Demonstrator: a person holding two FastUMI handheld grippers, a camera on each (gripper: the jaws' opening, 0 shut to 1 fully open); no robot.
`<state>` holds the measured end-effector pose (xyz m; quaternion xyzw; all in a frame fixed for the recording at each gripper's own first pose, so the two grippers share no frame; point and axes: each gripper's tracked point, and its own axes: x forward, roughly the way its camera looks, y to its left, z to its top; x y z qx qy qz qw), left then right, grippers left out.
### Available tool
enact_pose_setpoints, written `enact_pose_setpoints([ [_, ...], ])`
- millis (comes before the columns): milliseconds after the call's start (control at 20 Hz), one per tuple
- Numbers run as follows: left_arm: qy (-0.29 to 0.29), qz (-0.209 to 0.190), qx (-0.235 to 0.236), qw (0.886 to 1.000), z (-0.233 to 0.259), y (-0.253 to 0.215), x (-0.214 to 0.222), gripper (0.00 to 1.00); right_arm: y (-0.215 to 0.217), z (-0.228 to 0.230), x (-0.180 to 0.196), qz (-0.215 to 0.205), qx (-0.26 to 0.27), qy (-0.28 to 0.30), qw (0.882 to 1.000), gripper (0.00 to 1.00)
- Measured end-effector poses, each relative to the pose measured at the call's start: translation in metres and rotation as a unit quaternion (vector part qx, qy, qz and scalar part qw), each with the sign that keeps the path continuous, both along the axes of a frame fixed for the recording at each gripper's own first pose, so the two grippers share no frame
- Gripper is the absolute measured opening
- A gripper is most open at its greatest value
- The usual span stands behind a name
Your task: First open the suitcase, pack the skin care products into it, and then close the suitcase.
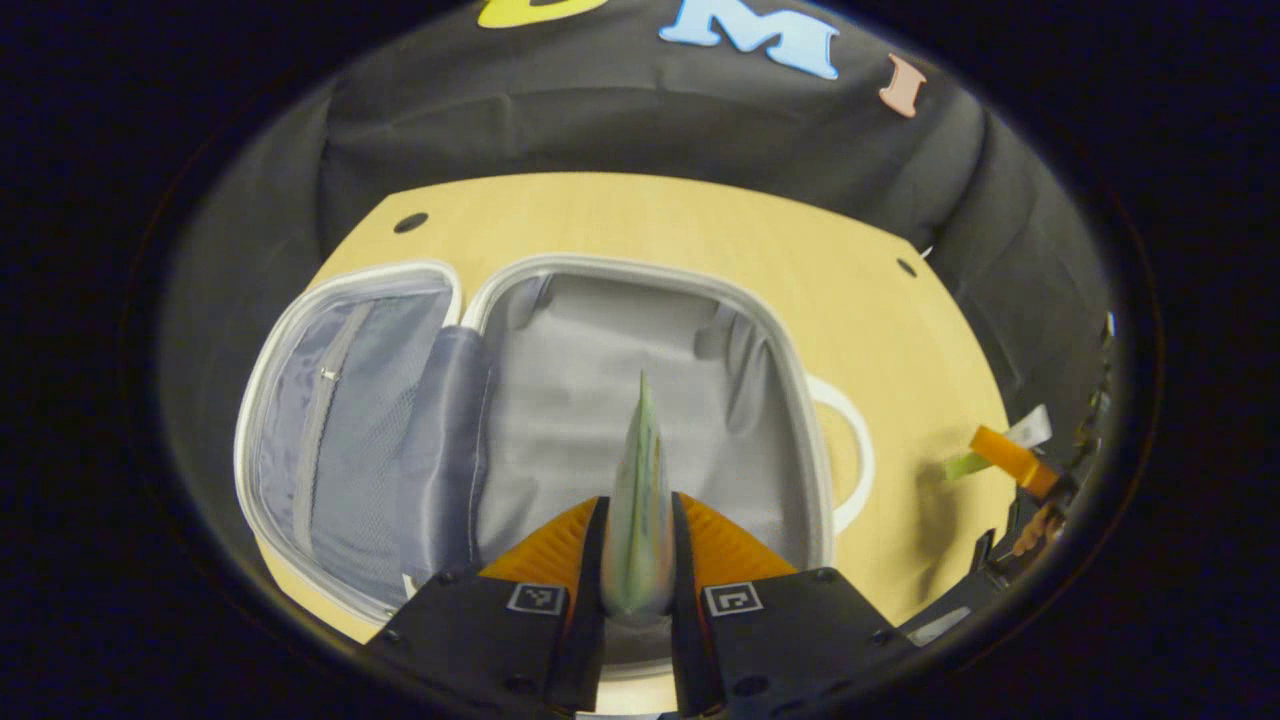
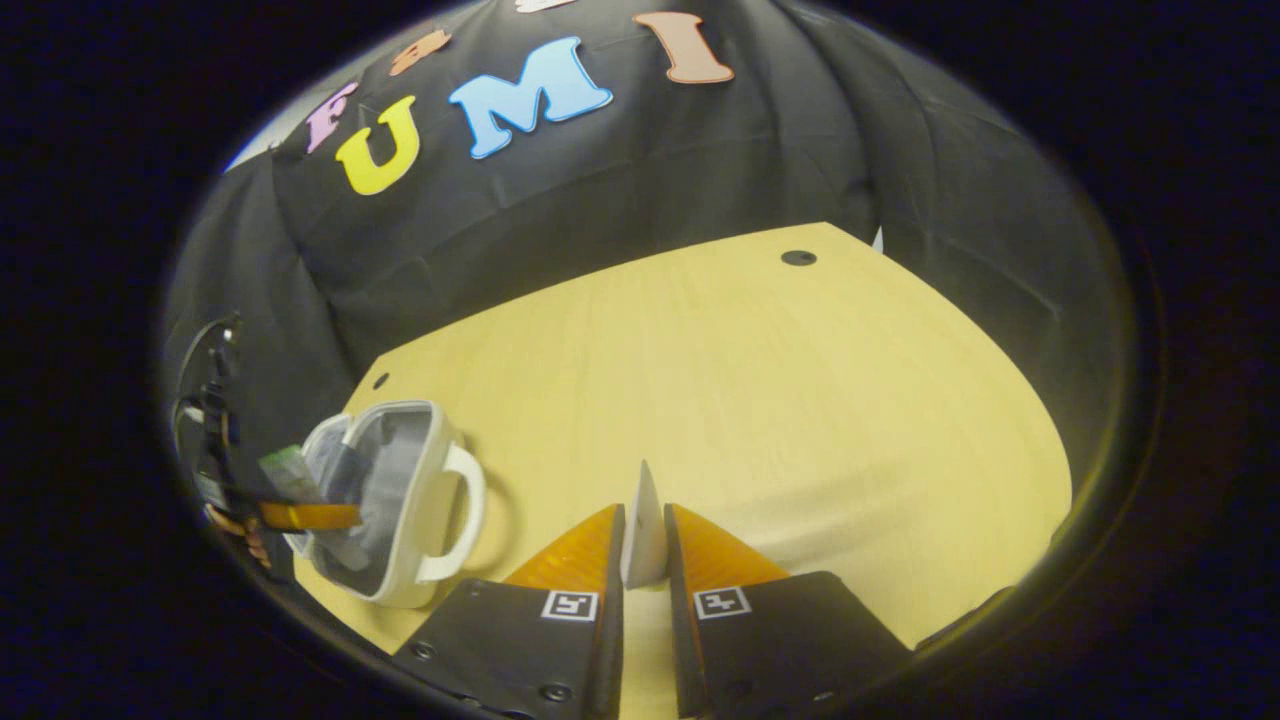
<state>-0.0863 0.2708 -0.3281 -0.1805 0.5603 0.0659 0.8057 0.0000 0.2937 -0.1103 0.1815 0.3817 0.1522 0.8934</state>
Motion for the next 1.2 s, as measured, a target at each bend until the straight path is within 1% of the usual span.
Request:
enact_pose_setpoints([
  [50, 0.010, -0.004, -0.003, 1.000, -0.007, 0.001, -0.002, 0.33, 0.013, 0.011, -0.011, 0.002, 0.007, 0.000, 1.000, 0.20],
  [100, 0.015, -0.008, -0.007, 1.000, -0.015, 0.004, -0.003, 0.36, 0.028, 0.021, -0.021, 0.006, 0.013, 0.000, 1.000, 0.20],
  [250, 0.011, -0.020, -0.011, 1.000, -0.024, 0.012, 0.003, 0.37, 0.064, 0.046, -0.044, 0.016, 0.025, -0.002, 1.000, 0.20],
  [350, -0.007, -0.026, -0.014, 1.000, -0.019, 0.015, 0.007, 0.41, 0.091, 0.056, -0.053, 0.028, 0.033, -0.003, 0.999, 0.20],
  [400, -0.022, -0.030, -0.011, 0.999, -0.014, 0.018, 0.010, 0.46, 0.105, 0.060, -0.058, 0.036, 0.036, -0.003, 0.999, 0.20],
  [500, -0.053, -0.030, -0.002, 0.998, 0.000, 0.027, 0.014, 0.48, 0.130, 0.065, -0.064, 0.057, 0.037, -0.006, 0.998, 0.20],
  [550, -0.069, -0.027, -0.003, 0.997, 0.009, 0.030, 0.015, 0.55, 0.144, 0.066, -0.066, 0.071, 0.036, -0.008, 0.997, 0.20],
  [600, -0.085, -0.021, 0.000, 0.996, 0.019, 0.037, 0.014, 0.76, 0.158, 0.067, -0.067, 0.085, 0.035, -0.010, 0.996, 0.20],
  [650, -0.102, -0.015, 0.004, 0.995, 0.028, 0.044, 0.011, 0.80, 0.171, 0.068, -0.066, 0.098, 0.036, -0.012, 0.995, 0.16],
  [700, -0.120, -0.007, 0.011, 0.993, 0.040, 0.055, 0.006, 0.83, 0.185, 0.068, -0.064, 0.109, 0.037, -0.014, 0.993, 0.20],
  [800, -0.150, 0.014, 0.027, 0.988, 0.061, 0.077, -0.005, 0.84, 0.207, 0.057, -0.060, 0.129, 0.030, -0.008, 0.991, 0.20],
  [900, -0.174, 0.034, 0.040, 0.983, 0.080, 0.100, -0.019, 0.86, 0.223, 0.037, -0.060, 0.151, 0.019, 0.012, 0.988, 0.20],
  [950, -0.181, 0.046, 0.051, 0.981, 0.087, 0.112, -0.027, 0.88, 0.230, 0.027, -0.060, 0.160, 0.015, 0.023, 0.987, 0.20],
  [1050, -0.191, 0.065, 0.068, 0.977, 0.097, 0.134, -0.041, 0.89, 0.240, 0.010, -0.058, 0.175, 0.002, 0.038, 0.984, 0.19],
  [1100, -0.190, 0.076, 0.076, 0.976, 0.100, 0.144, -0.049, 0.87, 0.245, 0.005, -0.058, 0.183, 0.000, 0.042, 0.982, 0.15],
  [1150, -0.188, 0.084, 0.079, 0.975, 0.101, 0.153, -0.054, 0.89, 0.249, 0.004, -0.056, 0.190, 0.005, 0.041, 0.981, 0.21],
  [1200, -0.185, 0.092, 0.086, 0.975, 0.102, 0.162, -0.060, 0.90, 0.247, 0.006, -0.053, 0.188, 0.004, 0.036, 0.981, 0.25],
])
